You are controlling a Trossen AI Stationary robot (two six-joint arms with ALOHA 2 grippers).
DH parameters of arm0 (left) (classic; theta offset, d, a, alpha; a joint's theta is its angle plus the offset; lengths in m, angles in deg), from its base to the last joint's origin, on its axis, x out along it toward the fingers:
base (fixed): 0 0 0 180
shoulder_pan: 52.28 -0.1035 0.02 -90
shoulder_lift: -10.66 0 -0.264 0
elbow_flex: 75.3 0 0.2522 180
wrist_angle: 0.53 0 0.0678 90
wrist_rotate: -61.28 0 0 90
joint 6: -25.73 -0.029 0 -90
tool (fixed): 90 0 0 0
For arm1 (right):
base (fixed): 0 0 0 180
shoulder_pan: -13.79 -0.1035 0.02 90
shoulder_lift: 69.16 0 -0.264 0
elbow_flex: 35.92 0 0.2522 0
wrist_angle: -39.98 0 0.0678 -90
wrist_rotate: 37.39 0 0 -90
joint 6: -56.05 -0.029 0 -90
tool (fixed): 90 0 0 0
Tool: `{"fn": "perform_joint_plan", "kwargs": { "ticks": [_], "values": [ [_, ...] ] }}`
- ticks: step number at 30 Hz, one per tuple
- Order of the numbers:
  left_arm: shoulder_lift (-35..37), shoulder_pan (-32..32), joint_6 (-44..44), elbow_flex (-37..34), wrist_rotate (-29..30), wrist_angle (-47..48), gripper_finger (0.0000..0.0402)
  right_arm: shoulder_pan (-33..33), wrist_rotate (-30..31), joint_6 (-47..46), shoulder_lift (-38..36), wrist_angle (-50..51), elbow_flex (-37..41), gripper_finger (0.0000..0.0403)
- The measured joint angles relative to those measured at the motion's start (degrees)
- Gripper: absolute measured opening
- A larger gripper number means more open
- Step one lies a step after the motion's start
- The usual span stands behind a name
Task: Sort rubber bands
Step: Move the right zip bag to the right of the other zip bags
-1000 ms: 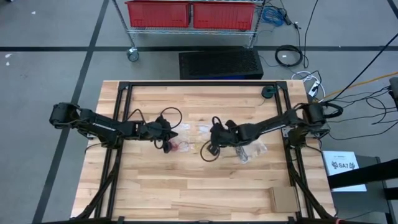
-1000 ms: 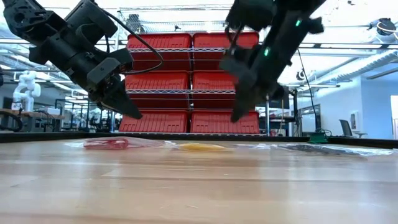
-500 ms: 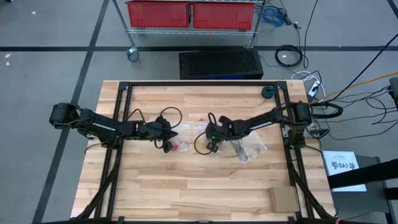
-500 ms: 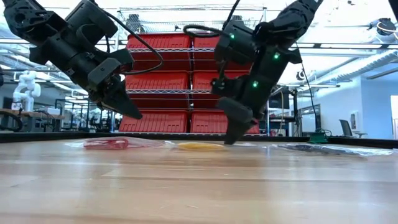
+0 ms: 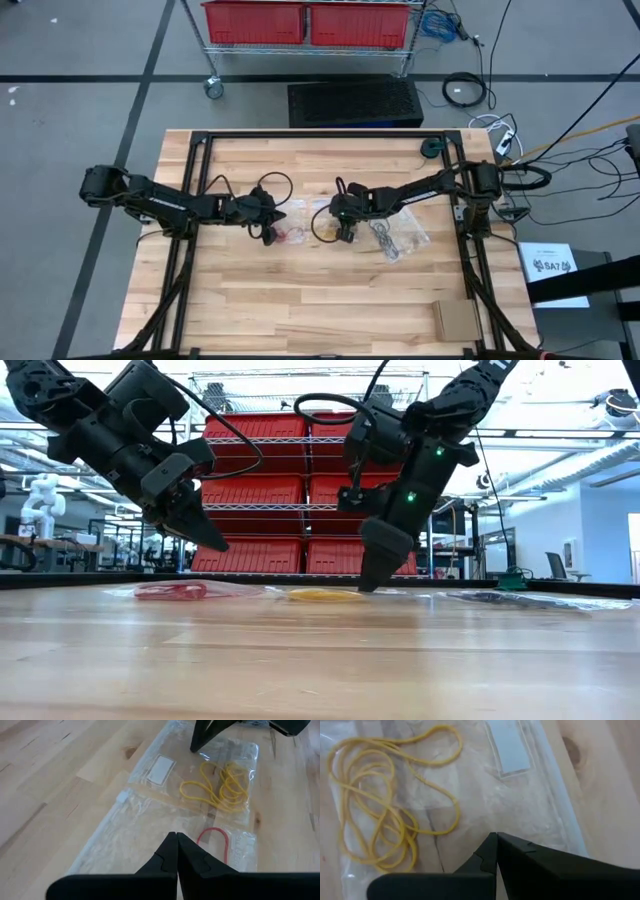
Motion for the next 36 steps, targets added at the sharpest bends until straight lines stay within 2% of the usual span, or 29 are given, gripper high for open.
{"fn": "perform_joint_plan", "kwargs": {
  "ticks": [13,16,21,24,30,36],
  "values": [
    [0.0,0.0,-1.04,0.0,-0.02,-0.02,0.0002,-1.66,-0.2,-8.32,-8.06,1.46,-2.56,0.0],
    [0.0,0.0,-0.31,0.0,-0.02,0.01,0.0002,-3.18,0.35,-19.44,-9.55,10.5,-4.44,0.0],
    [0.0,0.0,0.43,0.0,0.0,0.15,0.0002,-7.74,9.17,-40.3,-10.27,37.91,-4.74,0.0],
    [0.0,0.0,0.5,0.0,0.0,0.15,0.0002,-10.48,10.23,-54.33,-10.28,47.58,-3.17,0.0],
    [0.0,0.0,1.95,0.0,-0.29,1.37,0.0002,-16.85,5.91,-74.71,-11.02,45.81,2.01,0.0],
    [0.0,0.01,1.97,0.0,-0.46,1.64,0.0002,-18.02,1.27,-80.51,-11.02,41.14,9.39,0.0]
  ]
}}
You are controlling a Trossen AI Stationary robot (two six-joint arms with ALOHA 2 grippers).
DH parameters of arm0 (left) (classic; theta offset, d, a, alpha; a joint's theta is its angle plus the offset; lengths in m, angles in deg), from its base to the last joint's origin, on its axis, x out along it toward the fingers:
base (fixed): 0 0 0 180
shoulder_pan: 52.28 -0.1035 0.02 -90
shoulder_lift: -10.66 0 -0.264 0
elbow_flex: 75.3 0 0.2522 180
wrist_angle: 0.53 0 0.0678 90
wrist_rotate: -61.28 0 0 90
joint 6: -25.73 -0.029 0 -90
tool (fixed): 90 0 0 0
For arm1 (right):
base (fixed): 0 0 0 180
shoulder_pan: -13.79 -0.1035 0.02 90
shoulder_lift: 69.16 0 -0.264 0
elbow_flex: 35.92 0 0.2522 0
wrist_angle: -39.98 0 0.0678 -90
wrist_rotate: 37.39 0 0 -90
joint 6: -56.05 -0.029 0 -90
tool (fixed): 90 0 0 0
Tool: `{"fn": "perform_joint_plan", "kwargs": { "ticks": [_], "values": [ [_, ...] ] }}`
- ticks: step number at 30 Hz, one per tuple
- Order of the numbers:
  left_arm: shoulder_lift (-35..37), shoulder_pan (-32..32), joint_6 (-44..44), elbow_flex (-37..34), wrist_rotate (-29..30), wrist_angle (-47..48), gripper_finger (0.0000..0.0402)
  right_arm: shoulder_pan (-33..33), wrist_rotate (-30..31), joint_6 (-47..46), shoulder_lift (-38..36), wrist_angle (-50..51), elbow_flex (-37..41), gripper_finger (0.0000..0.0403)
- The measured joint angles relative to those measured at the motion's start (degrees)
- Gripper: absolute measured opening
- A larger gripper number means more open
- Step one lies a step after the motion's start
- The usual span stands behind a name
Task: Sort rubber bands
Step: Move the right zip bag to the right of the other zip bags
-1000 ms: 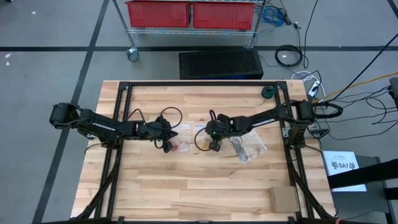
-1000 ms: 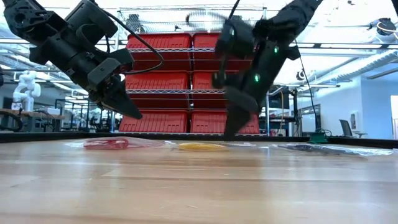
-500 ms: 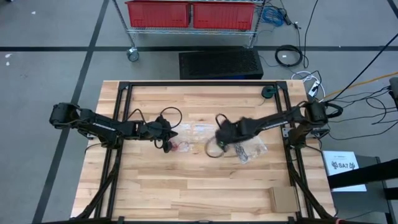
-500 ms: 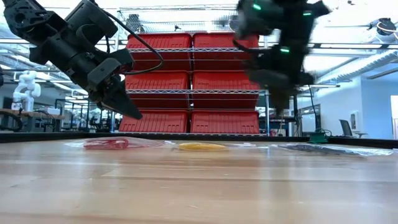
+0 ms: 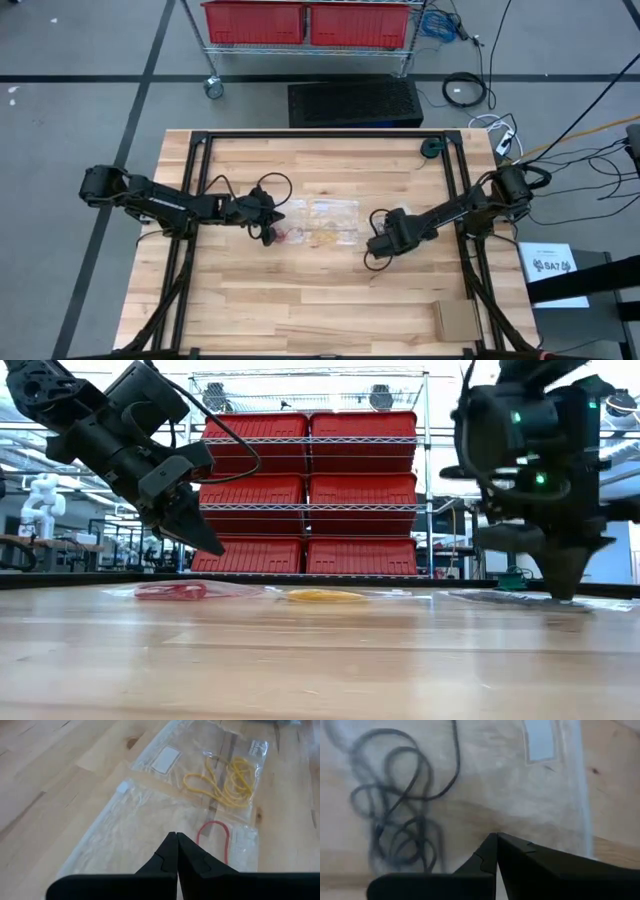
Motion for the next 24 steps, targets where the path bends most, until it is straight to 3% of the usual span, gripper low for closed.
{"fn": "perform_joint_plan", "kwargs": {
  "ticks": [6,15,24],
  "values": [
    [0.0,0.04,-0.07,0.04,-0.23,-0.15,0.0002,0.73,1.65,11.66,-0.48,-3.13,3.89,0.0],
    [0.0,0.03,-1.55,0.04,-0.26,-0.17,0.0002,1.78,5.32,43.89,-1.18,-3.37,4.24,0.0],
    [0.0,0.03,-1.56,0.04,-0.26,-0.15,0.0002,5.84,6.08,62.27,-1.16,-5.58,4.26,0.0]
  ]
}}
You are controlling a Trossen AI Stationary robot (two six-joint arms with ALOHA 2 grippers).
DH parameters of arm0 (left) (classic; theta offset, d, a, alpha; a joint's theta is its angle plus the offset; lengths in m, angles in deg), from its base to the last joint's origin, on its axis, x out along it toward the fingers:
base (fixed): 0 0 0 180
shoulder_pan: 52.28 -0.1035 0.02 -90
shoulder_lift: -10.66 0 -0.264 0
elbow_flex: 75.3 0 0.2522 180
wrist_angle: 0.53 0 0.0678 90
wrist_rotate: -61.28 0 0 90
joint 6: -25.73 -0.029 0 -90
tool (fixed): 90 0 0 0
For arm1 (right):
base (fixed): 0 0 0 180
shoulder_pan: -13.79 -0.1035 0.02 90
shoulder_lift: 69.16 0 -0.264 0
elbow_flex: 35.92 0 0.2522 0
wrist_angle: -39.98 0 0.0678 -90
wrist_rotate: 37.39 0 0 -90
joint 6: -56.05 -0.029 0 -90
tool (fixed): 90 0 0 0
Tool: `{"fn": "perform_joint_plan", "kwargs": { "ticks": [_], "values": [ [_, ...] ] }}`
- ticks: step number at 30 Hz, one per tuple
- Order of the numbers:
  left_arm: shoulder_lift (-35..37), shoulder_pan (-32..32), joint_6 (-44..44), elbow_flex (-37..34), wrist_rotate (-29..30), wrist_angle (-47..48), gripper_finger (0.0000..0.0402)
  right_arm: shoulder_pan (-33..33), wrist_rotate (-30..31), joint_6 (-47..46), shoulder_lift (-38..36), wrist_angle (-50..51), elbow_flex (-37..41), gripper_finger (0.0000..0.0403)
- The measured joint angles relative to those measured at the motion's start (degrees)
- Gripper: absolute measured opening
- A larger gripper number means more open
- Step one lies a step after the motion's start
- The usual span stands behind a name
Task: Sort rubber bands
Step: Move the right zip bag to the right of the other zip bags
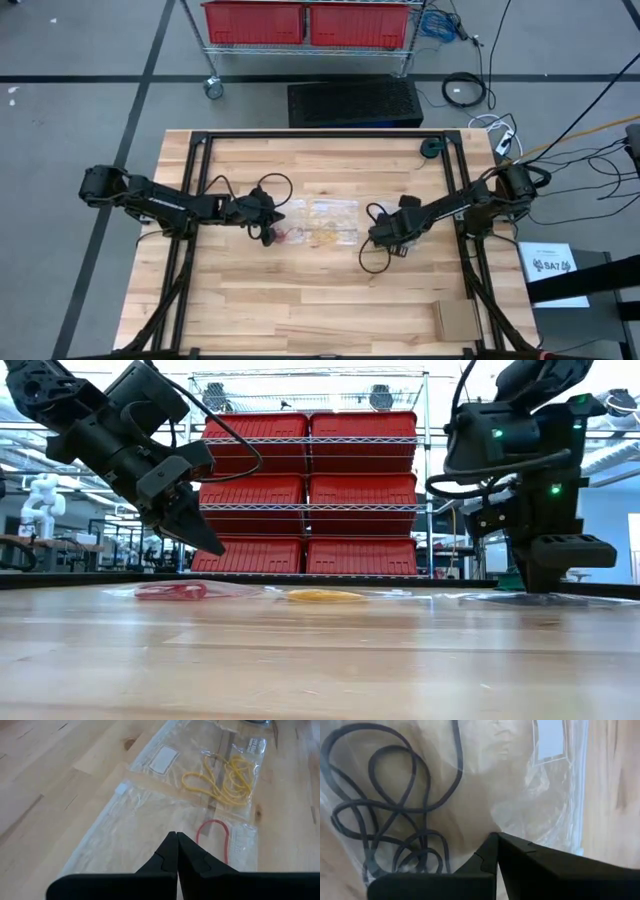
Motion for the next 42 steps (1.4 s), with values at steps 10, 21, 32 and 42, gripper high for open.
{"fn": "perform_joint_plan", "kwargs": {
  "ticks": [10,21,32,42],
  "values": [
    [0.0,0.0,-0.1,0.0,0.01,0.0,0.0002,3.62,0.86,6.77,0.02,-3.36,-0.07,0.0],
    [0.0,0.0,-1.55,0.0,0.02,0.0,0.0002,3.61,-0.85,7.35,0.31,-3.84,-4.0,0.0],
    [0.0,0.01,-1.59,0.0,0.5,-0.02,0.0002,3.51,0.59,6.74,0.13,-0.42,-2.21,0.0],
    [0.02,0.0,-2.02,-0.02,0.71,-0.93,0.0002,0.39,1.6,5.88,0.13,0.42,-2.14,0.0]
  ]
}}
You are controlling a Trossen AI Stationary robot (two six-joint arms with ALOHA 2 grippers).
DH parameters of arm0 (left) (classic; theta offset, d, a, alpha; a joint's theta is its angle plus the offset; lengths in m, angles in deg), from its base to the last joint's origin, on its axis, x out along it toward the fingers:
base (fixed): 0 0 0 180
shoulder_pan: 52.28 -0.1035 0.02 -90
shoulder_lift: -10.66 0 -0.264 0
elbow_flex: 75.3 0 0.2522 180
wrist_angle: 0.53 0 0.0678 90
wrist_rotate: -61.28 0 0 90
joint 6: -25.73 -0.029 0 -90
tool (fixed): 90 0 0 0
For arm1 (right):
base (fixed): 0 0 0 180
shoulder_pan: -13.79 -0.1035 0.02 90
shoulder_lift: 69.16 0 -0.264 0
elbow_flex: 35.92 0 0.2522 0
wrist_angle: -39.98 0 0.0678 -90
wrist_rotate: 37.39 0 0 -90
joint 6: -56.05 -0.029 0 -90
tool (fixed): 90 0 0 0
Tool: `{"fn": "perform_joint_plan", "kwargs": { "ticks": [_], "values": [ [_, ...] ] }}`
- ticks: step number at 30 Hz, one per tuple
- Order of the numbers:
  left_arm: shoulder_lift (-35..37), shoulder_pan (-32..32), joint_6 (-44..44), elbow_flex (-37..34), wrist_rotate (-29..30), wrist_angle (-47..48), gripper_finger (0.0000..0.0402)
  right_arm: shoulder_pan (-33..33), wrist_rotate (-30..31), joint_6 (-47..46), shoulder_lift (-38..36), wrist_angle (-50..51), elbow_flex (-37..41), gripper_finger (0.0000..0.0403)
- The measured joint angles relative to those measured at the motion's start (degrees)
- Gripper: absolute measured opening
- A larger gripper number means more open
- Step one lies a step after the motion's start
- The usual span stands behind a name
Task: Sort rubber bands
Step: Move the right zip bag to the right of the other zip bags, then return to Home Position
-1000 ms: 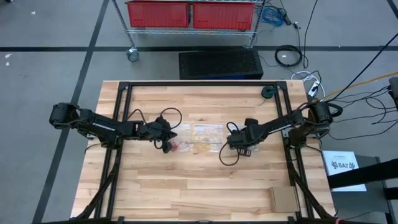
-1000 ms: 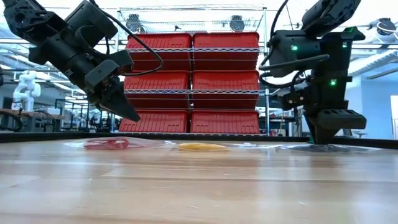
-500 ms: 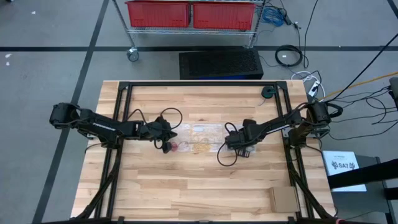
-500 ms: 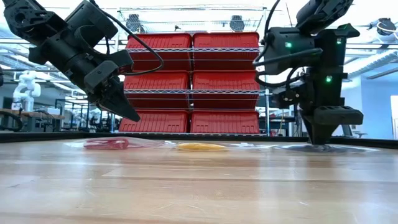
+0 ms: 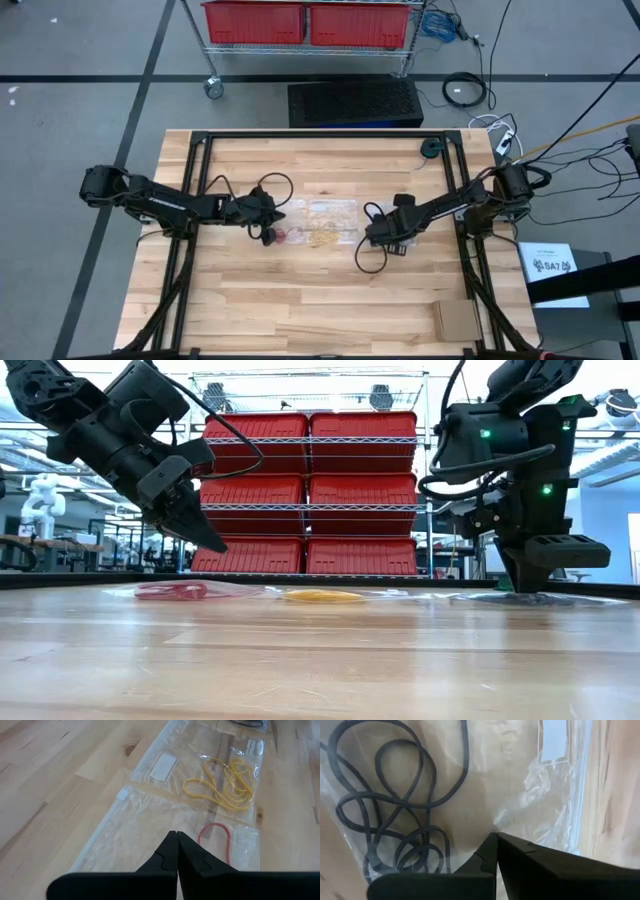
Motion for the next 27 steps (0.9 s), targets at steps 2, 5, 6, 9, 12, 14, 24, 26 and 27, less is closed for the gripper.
{"fn": "perform_joint_plan", "kwargs": {
  "ticks": [2,5,6,9,12,14,24,26,27],
  "values": [
    [0.0,0.0,-0.04,0.0,0.06,-0.34,0.0002,-0.49,-0.04,-0.56,-0.17,0.37,0.0,0.0],
    [0.0,0.01,-0.9,0.0,0.08,-1.83,0.0002,-1.12,-0.28,-0.89,-1.61,0.49,0.02,0.0],
    [0.0,0.0,-1.02,0.0,0.08,-2.15,0.0002,-1.17,-0.19,-0.91,-2.41,0.5,0.02,0.0],
    [0.0,0.0,-1.27,0.0,0.07,-3.15,0.0002,-1.13,0.04,-0.91,-5.35,0.6,0.02,0.0],
    [0.05,0.0,-2.69,0.0,0.08,-3.92,0.0002,-1.24,1.54,-0.91,-8.83,1.07,0.0,0.0],
    [1.26,0.13,-5.93,0.0,0.43,-4.46,0.0002,-1.54,1.67,-0.8,-11.58,1.49,0.0,0.0],
    [24.26,1.2,-18.89,-0.03,4.28,0.13,0.0002,-10.69,17.42,-5.0,-35.2,0.43,4.45,0.0],
    [30.94,2.93,-19.62,-0.04,4.65,4.47,0.0002,-14.11,19.5,-9.2,-42.34,0.34,7.99,0.0],
    [34.29,4.1,-20.21,-0.49,5.45,5.68,0.0002,-15.84,20.57,-10.77,-45.92,-0.81,9.93,0.0]
  ]
}}
